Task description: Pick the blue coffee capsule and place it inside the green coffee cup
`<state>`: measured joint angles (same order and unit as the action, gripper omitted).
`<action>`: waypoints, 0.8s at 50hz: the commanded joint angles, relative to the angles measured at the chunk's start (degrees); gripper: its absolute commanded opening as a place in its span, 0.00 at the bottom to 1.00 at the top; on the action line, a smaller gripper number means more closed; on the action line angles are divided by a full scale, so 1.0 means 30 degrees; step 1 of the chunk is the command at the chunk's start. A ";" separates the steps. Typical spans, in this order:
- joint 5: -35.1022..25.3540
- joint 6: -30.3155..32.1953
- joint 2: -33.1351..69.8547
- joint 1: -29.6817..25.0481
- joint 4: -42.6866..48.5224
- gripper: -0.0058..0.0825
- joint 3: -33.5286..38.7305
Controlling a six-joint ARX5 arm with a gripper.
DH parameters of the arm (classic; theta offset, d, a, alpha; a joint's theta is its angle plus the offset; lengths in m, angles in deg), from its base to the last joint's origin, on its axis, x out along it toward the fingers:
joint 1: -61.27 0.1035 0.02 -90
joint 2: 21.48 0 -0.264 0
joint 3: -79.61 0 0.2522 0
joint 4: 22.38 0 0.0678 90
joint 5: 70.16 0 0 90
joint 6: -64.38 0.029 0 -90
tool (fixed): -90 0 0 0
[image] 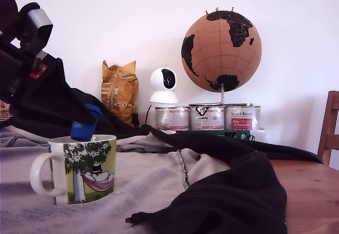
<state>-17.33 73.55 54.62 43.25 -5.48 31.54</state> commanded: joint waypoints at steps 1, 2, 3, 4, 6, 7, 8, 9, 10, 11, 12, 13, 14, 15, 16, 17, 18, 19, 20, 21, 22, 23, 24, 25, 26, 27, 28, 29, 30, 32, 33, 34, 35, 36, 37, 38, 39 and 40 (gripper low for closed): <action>0.0117 0.0160 -0.0160 -0.0124 0.0000 0.74 -0.0488; 0.0138 0.0153 -0.0160 -0.0124 0.0036 0.78 -0.0539; 0.0124 0.0160 -0.0160 -0.0124 0.0109 0.80 -0.0612; 0.0131 0.0160 -0.0160 -0.0124 0.0146 0.81 -0.0685; 0.0153 0.0160 -0.0175 -0.0124 0.0299 0.81 -0.0860; 0.0175 0.0160 -0.0226 -0.0131 0.0415 0.81 -0.0962; 0.0211 0.0160 -0.0284 -0.0131 0.0510 0.81 -0.1056; 0.0233 0.0153 -0.0313 -0.0168 0.0612 0.81 -0.1173; 0.0262 0.0146 -0.0364 -0.0189 0.0707 0.81 -0.1290; 0.0277 0.0146 -0.0437 -0.0226 0.0860 0.81 -0.1421; 0.0291 0.0146 -0.0517 -0.0248 0.1013 0.81 -0.1552; 0.0335 0.0131 -0.0605 -0.0255 0.1180 0.81 -0.1705; 0.0357 0.0095 -0.0721 -0.0255 0.1377 0.81 -0.1843; 0.0379 0.0102 -0.0823 -0.0255 0.1552 0.81 -0.1989; 0.0466 0.0102 -0.0954 -0.0255 0.1719 0.81 -0.2120; 0.0714 0.0087 -0.1086 -0.0248 0.1872 0.81 -0.2259; 0.0940 0.0036 -0.1217 -0.0248 0.1974 0.80 -0.2375; 0.1180 0.0007 -0.1377 -0.0248 0.2098 0.79 -0.2463; 0.1413 0.0015 -0.1515 -0.0248 0.2164 0.78 -0.2543; 0.1705 0.0007 -0.1698 -0.0248 0.2215 0.77 -0.2601; 0.2127 -0.0066 -0.1880 -0.0240 0.2237 0.75 -0.2652; 0.2484 -0.0087 -0.2011 -0.0226 0.2259 0.72 -0.2688; 0.2812 -0.0087 -0.2215 -0.0219 0.2273 0.69 -0.2718; 0.3118 -0.0073 -0.2412 -0.0197 0.2280 0.65 -0.2732; 0.3453 -0.0080 -0.2637 -0.0160 0.2288 0.61 -0.2732; 0.3759 -0.0087 -0.2856 -0.0117 0.2310 0.55 -0.2732; 0.4095 -0.0087 -0.3031 -0.0080 0.2324 0.50 -0.2732; 0.4408 -0.0109 -0.3257 -0.0007 0.2375 0.43 -0.2732; 0.4692 -0.0138 -0.3424 0.0044 0.2412 0.38 -0.2732; 0.5166 -0.0306 -0.3847 0.0175 0.2535 0.25 -0.2732; 0.5326 -0.0357 -0.4000 0.0233 0.2608 0.20 -0.2732; 0.5450 -0.0415 -0.4240 0.0299 0.2674 0.15 -0.2732; 0.5632 -0.0423 -0.4444 0.0372 0.2732 0.11 -0.2732; 0.5763 -0.0423 -0.4634 0.0423 0.2820 0.07 -0.2732; 0.5916 -0.0415 -0.4838 0.0495 0.2878 0.04 -0.2732; 0.6149 -0.0415 -0.5020 0.0561 0.2973 0.03 -0.2732; 0.6353 -0.0415 -0.5202 0.0634 0.3031 0.04 -0.2732; 0.6630 -0.0423 -0.5370 0.0707 0.3082 0.04 -0.2732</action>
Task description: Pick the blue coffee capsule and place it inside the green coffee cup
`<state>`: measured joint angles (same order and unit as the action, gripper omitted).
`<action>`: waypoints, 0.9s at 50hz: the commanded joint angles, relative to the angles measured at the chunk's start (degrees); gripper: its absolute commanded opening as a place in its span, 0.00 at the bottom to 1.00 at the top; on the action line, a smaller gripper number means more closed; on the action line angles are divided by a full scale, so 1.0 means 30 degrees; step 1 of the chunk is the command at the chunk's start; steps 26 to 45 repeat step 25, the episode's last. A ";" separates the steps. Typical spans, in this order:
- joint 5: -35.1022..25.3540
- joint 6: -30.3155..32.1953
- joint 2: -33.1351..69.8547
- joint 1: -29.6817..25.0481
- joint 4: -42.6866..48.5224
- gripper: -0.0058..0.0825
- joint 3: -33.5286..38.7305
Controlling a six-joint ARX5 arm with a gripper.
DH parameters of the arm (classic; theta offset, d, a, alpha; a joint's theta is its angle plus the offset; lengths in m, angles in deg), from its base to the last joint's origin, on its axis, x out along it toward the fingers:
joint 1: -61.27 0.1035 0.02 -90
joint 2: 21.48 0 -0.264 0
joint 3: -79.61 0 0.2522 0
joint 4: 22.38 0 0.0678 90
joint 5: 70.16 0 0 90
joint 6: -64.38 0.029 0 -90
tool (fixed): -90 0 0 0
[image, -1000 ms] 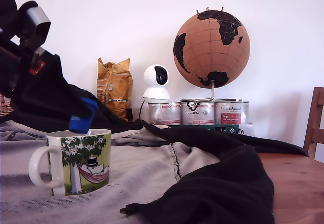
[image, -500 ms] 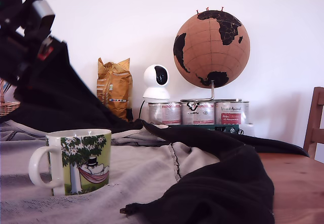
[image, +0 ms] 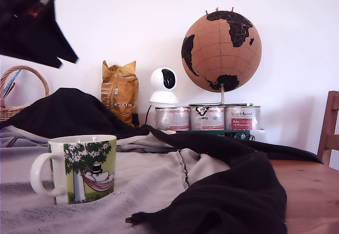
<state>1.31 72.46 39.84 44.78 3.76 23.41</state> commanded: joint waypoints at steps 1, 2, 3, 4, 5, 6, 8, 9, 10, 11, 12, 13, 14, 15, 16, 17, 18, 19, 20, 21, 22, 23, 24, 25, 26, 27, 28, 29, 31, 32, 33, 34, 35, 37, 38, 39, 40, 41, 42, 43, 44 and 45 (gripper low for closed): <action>0.0699 -0.0058 -0.0641 0.0284 0.0051 0.04 -0.0022; 0.0991 -0.0058 -0.0831 0.0386 0.0138 0.04 -0.0022; 0.1253 -0.0058 -0.1005 0.0481 0.0211 0.04 -0.0022; 0.1508 -0.0058 -0.1158 0.0612 0.0335 0.04 -0.0022; 0.1712 -0.0058 -0.1326 0.0721 0.0423 0.04 -0.0022; 0.1931 -0.0058 -0.1508 0.0874 0.0517 0.04 -0.0022; 0.2251 -0.0066 -0.1821 0.1188 0.0780 0.04 -0.0022; 0.2361 -0.0066 -0.1989 0.1348 0.0918 0.04 -0.0022; 0.2441 -0.0080 -0.2157 0.1545 0.1064 0.04 -0.0022; 0.2514 -0.0109 -0.2288 0.1727 0.1195 0.04 -0.0022; 0.2586 -0.0138 -0.2433 0.1916 0.1355 0.04 -0.0022; 0.2674 -0.0175 -0.2586 0.2084 0.1501 0.04 -0.0022; 0.2798 -0.0204 -0.2732 0.2331 0.1668 0.04 -0.0022; 0.2863 -0.0211 -0.2878 0.2535 0.1836 0.04 -0.0022; 0.2943 -0.0204 -0.3016 0.2725 0.1960 0.04 -0.0022; 0.2994 -0.0197 -0.3147 0.2914 0.2113 0.04 -0.0022; 0.3024 -0.0197 -0.3264 0.3089 0.2229 0.04 -0.0022; 0.3082 -0.0204 -0.3410 0.3257 0.2331 0.04 -0.0022; 0.3155 -0.0211 -0.3570 0.3446 0.2441 0.04 -0.0022; 0.3191 -0.0211 -0.3679 0.3599 0.2484 0.04 -0.0022; 0.3191 -0.0204 -0.3832 0.3781 0.2557 0.04 -0.0022; 0.3191 -0.0204 -0.3963 0.3920 0.2608 0.04 -0.0022; 0.3191 -0.0211 -0.4095 0.4058 0.2623 0.04 -0.0022; 0.3191 -0.0226 -0.4226 0.4204 0.2623 0.04 -0.0022; 0.3191 -0.0226 -0.4226 0.4204 0.2623 0.04 -0.0022; 0.3191 -0.0226 -0.4226 0.4204 0.2623 0.04 -0.0022; 0.3191 -0.0226 -0.4226 0.4204 0.2623 0.04 -0.0022; 0.3191 -0.0226 -0.4226 0.4204 0.2623 0.04 -0.0022; 0.3191 -0.0226 -0.4226 0.4204 0.2623 0.04 -0.0022; 0.3191 -0.0226 -0.4226 0.4204 0.2623 0.04 -0.0022; 0.3191 -0.0226 -0.4226 0.4204 0.2623 0.04 -0.0022; 0.3191 -0.0226 -0.4226 0.4204 0.2623 0.04 -0.0022; 0.3191 -0.0226 -0.4226 0.4204 0.2623 0.04 -0.0022; 0.3191 -0.0226 -0.4226 0.4204 0.2623 0.04 -0.0022; 0.3191 -0.0226 -0.4226 0.4204 0.2623 0.04 -0.0022; 0.3191 -0.0226 -0.4226 0.4204 0.2623 0.04 -0.0022; 0.3191 -0.0226 -0.4226 0.4204 0.2623 0.04 -0.0022; 0.3191 -0.0226 -0.4226 0.4204 0.2623 0.04 -0.0022; 0.3191 -0.0226 -0.4226 0.4204 0.2623 0.04 -0.0022; 0.3191 -0.0226 -0.4226 0.4204 0.2623 0.04 -0.0022; 0.3191 -0.0226 -0.4226 0.4204 0.2623 0.04 -0.0022; 0.3191 -0.0226 -0.4226 0.4204 0.2623 0.04 -0.0022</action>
